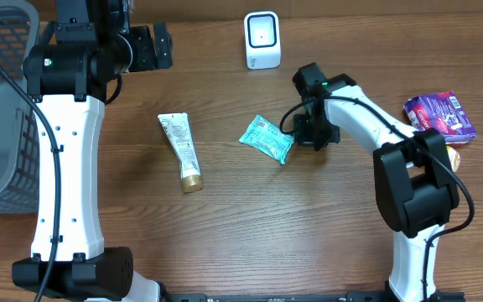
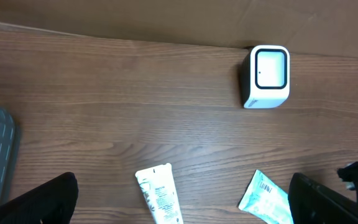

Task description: Scan the item barcode

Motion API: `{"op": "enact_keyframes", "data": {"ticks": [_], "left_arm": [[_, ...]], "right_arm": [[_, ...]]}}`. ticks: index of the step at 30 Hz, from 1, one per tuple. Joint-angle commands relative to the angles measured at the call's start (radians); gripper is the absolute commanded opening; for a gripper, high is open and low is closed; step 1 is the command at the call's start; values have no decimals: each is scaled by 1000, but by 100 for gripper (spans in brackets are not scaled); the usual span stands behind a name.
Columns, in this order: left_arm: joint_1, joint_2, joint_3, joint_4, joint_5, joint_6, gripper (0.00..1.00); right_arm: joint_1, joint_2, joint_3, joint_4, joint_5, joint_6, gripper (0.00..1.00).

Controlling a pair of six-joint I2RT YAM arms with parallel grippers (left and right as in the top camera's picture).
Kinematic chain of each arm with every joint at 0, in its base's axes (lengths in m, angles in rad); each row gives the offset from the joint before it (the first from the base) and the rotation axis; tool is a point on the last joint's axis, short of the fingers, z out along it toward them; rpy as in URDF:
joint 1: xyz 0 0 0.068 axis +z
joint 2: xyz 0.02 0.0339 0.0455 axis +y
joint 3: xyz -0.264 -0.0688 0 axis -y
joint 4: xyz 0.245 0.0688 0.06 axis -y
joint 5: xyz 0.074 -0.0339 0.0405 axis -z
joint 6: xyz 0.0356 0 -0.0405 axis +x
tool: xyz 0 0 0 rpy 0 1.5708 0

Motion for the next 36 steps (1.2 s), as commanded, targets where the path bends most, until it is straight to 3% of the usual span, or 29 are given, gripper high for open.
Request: {"op": "enact_keyframes", "data": {"ticks": [1, 3, 4, 6, 8, 14, 25, 27, 32, 36], "left_arm": [[-3, 8, 13, 0, -3, 19, 100], [-3, 8, 13, 0, -3, 19, 100], [-2, 8, 13, 0, -3, 19, 100], [-2, 8, 13, 0, -3, 19, 100], [-2, 8, 13, 0, -3, 19, 100], [-2, 8, 13, 0, -3, 19, 100], [-2, 8, 13, 0, -3, 19, 100], [-2, 8, 13, 0, -3, 19, 100], [-2, 8, 13, 0, -3, 19, 100], [-2, 8, 13, 0, -3, 19, 100]], "right_arm": [[-21, 2, 74, -24, -111, -30, 23], [-32, 1, 103, -48, -201, -30, 38], [-40, 0, 117, -60, -280, -25, 50], [-50, 0, 117, -61, -385, 15, 61], [-53, 1, 100, -44, -416, 131, 62], [-22, 1, -31, 129, -412, 347, 52], [-17, 1, -167, 325, -414, 454, 50], [-17, 1, -167, 369, -412, 465, 42], [-17, 1, -167, 429, -403, 464, 4], [-17, -1, -161, 464, -475, 330, 4]]}}
